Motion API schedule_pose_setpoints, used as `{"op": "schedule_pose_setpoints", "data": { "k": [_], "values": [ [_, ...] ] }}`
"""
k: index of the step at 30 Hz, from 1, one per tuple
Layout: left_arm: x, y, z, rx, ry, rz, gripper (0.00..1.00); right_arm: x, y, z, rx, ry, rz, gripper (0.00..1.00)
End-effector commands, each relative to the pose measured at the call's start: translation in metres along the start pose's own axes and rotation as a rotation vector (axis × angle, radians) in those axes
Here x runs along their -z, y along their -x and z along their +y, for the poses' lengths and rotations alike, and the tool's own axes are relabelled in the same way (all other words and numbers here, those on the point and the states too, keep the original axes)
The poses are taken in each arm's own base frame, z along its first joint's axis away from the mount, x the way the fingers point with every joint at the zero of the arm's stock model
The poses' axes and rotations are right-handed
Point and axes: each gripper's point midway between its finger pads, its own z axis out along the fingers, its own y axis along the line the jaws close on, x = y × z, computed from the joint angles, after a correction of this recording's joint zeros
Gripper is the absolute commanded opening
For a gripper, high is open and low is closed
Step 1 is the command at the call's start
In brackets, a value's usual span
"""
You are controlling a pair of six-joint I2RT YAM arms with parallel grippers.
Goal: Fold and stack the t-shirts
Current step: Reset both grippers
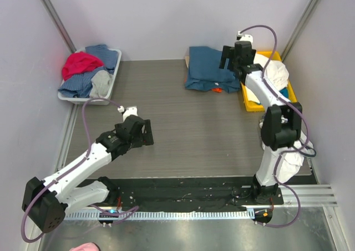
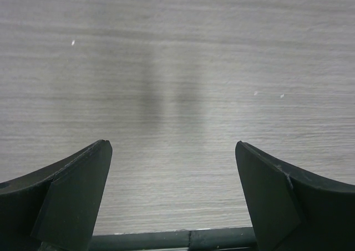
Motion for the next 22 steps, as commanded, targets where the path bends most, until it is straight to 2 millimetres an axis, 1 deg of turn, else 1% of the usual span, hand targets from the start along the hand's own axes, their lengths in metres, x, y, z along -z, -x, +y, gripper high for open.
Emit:
{"op": "schedule_pose_setpoints", "data": {
  "k": [1, 2, 3, 4, 5, 7, 8, 9, 10, 11, 12, 13, 14, 15, 16, 17, 19, 20, 21, 22],
  "values": [
    [0.011, 0.045, -0.022, -0.010, -0.070, -0.126, 1.00, 0.072, 0.015, 0.030, -0.110, 0.124, -0.102, 1.00],
    [0.012, 0.048, -0.023, -0.017, -0.073, -0.134, 1.00, 0.095, 0.003, 0.038, -0.106, 0.147, -0.100, 1.00],
    [0.013, 0.051, -0.024, -0.016, -0.078, -0.146, 1.00, 0.103, -0.002, 0.038, -0.108, 0.143, -0.104, 1.00],
    [0.014, 0.052, -0.024, -0.018, -0.081, -0.152, 1.00, 0.114, -0.007, 0.044, -0.109, 0.155, -0.107, 1.00],
    [0.015, 0.054, -0.025, -0.017, -0.085, -0.159, 1.00, 0.134, -0.017, 0.053, -0.094, 0.182, -0.104, 1.00],
    [0.016, 0.056, -0.025, -0.017, -0.092, -0.175, 1.00, 0.153, -0.032, 0.056, -0.065, 0.168, -0.091, 1.00],
    [0.016, 0.056, -0.024, -0.015, -0.094, -0.178, 1.00, 0.159, -0.050, 0.056, -0.037, 0.157, -0.067, 1.00],
    [0.016, 0.055, -0.024, -0.014, -0.097, -0.182, 1.00, 0.181, -0.052, 0.069, -0.019, 0.193, -0.082, 1.00],
    [0.017, 0.055, -0.024, -0.013, -0.098, -0.183, 1.00, 0.189, -0.059, 0.069, -0.012, 0.186, -0.082, 1.00],
    [0.019, 0.056, -0.024, -0.008, -0.103, -0.190, 1.00, 0.195, -0.077, 0.072, -0.003, 0.206, -0.055, 1.00],
    [0.019, 0.054, -0.022, -0.007, -0.103, -0.190, 1.00, 0.212, -0.078, 0.078, -0.006, 0.244, -0.065, 1.00],
    [0.018, 0.053, -0.022, -0.005, -0.102, -0.191, 1.00, 0.217, -0.085, 0.077, -0.009, 0.238, -0.056, 1.00],
    [0.019, 0.053, -0.020, 0.001, -0.102, -0.198, 1.00, 0.220, -0.097, 0.077, -0.020, 0.238, -0.036, 1.00],
    [0.019, 0.051, -0.018, 0.003, -0.098, -0.198, 1.00, 0.228, -0.107, 0.081, -0.011, 0.246, -0.024, 0.99],
    [0.019, 0.051, -0.018, 0.009, -0.099, -0.201, 1.00, 0.235, -0.108, 0.078, -0.022, 0.242, -0.032, 1.00],
    [0.018, 0.048, -0.016, 0.011, -0.097, -0.200, 1.00, 0.234, -0.122, 0.071, -0.008, 0.211, -0.018, 1.00],
    [0.020, 0.048, -0.016, 0.024, -0.105, -0.206, 1.00, 0.241, -0.133, 0.067, -0.024, 0.198, -0.010, 1.00],
    [0.020, 0.046, -0.014, 0.025, -0.102, -0.205, 1.00, 0.240, -0.144, 0.062, -0.023, 0.177, 0.003, 1.00],
    [0.021, 0.046, -0.014, 0.029, -0.104, -0.210, 1.00, 0.242, -0.149, 0.060, -0.036, 0.176, 0.011, 0.99],
    [0.022, 0.047, -0.012, 0.028, -0.101, -0.214, 1.00, 0.247, -0.149, 0.059, -0.051, 0.182, 0.005, 1.00]
  ]
}}
